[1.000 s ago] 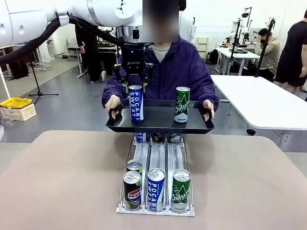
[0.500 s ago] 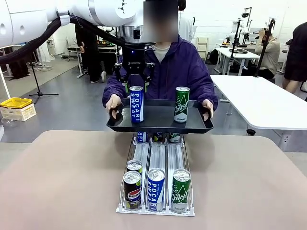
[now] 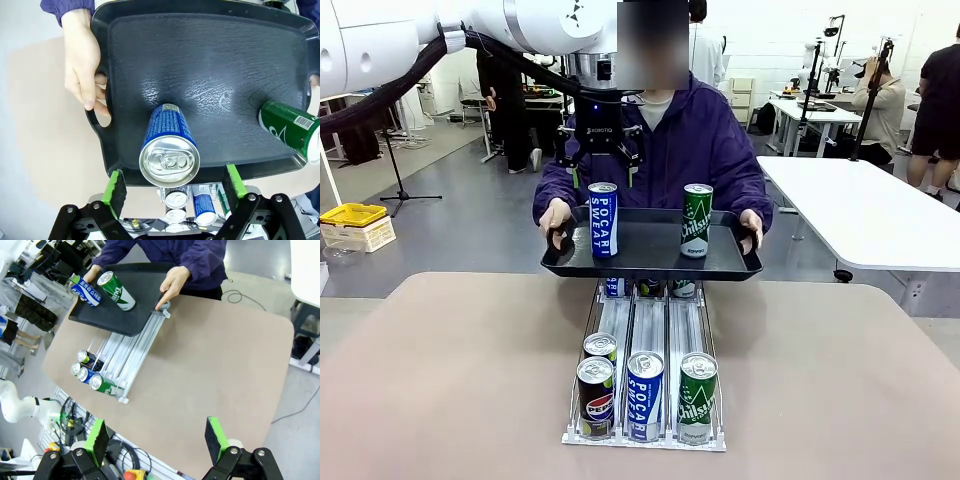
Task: Retrieve and hand over the desired beverage to the person.
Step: Place the picked can on the Handle tray extended by the person.
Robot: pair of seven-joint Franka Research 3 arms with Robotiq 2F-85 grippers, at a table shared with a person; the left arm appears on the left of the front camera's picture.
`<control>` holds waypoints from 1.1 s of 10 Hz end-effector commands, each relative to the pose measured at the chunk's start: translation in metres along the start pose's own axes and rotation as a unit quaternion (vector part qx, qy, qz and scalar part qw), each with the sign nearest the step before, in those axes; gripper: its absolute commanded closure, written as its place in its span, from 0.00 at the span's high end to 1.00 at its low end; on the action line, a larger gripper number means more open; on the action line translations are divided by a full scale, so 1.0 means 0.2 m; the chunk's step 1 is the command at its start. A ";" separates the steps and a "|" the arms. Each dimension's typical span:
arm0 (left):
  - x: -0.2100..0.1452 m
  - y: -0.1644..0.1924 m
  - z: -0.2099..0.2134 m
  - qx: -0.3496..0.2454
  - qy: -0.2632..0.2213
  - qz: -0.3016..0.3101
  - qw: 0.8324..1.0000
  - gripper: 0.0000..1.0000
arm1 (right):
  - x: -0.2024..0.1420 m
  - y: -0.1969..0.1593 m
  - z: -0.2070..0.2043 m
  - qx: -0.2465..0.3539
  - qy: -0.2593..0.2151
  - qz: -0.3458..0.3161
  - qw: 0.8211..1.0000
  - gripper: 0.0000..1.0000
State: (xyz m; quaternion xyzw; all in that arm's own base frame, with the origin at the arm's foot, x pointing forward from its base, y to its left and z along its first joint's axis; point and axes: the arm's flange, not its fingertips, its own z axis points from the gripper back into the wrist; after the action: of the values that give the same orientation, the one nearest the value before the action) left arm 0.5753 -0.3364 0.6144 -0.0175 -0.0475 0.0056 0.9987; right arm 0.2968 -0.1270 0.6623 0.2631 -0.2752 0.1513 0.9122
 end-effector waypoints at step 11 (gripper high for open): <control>-0.70 0.35 0.16 0.002 -0.085 -0.129 0.988 1.00 | 0.01 -0.01 -0.01 -0.003 0.002 0.004 1.000 1.00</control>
State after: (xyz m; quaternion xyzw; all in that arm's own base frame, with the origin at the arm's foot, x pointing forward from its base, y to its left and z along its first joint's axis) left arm 0.4489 -0.2902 0.6472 0.0103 -0.1230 -0.1088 0.9864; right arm 0.2972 -0.1270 0.6620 0.2632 -0.2748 0.1512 0.9123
